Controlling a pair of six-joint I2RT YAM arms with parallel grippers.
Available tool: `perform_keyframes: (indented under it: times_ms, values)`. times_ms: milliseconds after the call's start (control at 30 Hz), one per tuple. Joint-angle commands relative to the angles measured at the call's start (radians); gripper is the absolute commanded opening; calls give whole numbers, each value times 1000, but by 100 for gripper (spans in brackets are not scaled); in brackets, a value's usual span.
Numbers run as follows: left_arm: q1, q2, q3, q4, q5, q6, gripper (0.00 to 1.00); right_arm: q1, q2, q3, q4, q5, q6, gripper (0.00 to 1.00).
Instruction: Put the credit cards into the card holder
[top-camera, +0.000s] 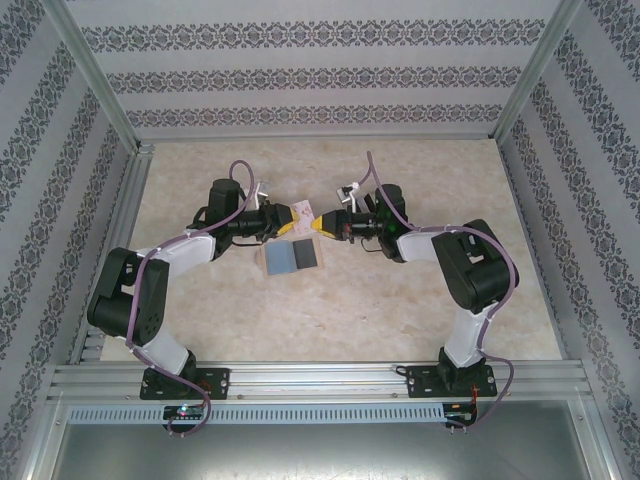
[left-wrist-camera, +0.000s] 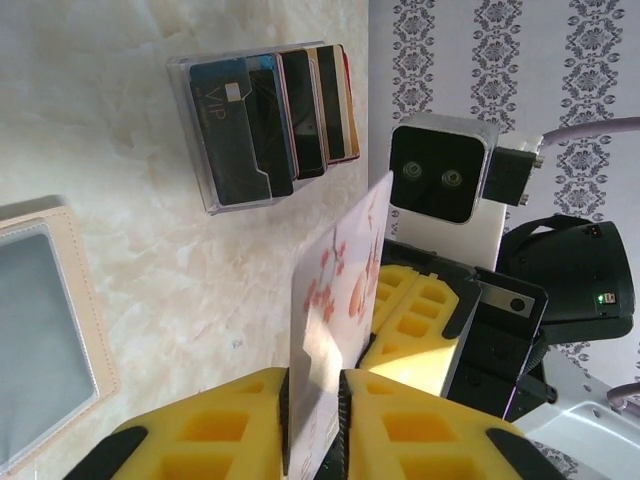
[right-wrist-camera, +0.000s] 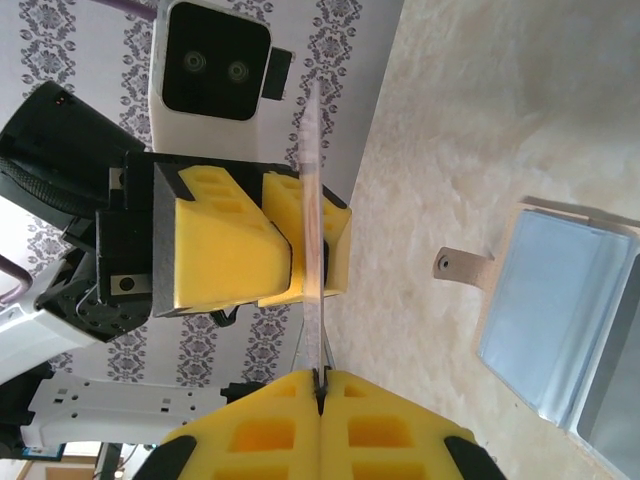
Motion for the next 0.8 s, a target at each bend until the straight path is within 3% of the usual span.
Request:
perform_keyframes:
  times_ms: [0,67,167,300,400,500,767]
  values:
    - [6,-11,-10,45,29,-1,21,27,22,26,36,-32,4,2]
    - [7,-10,-9,44,28,0,17,28,30,29,37,-33,5,2]
    - [7,-10,-12,45,29,4,0,27,38,26,44,-31,12,2]
    - [7,-16,-18,24,21,16,0,19,36,20,40,-25,7,3]
    - [11,-23,-13,-76,2,71,0,14,39,17,25,-18,-7,20]
    - [26,-36,-24,-200,-39,132,0,3,32,6,-55,12,-74,30]
    - [34,-35,-45,-424,-133,306,0,13,78,31,-364,114,-294,28]
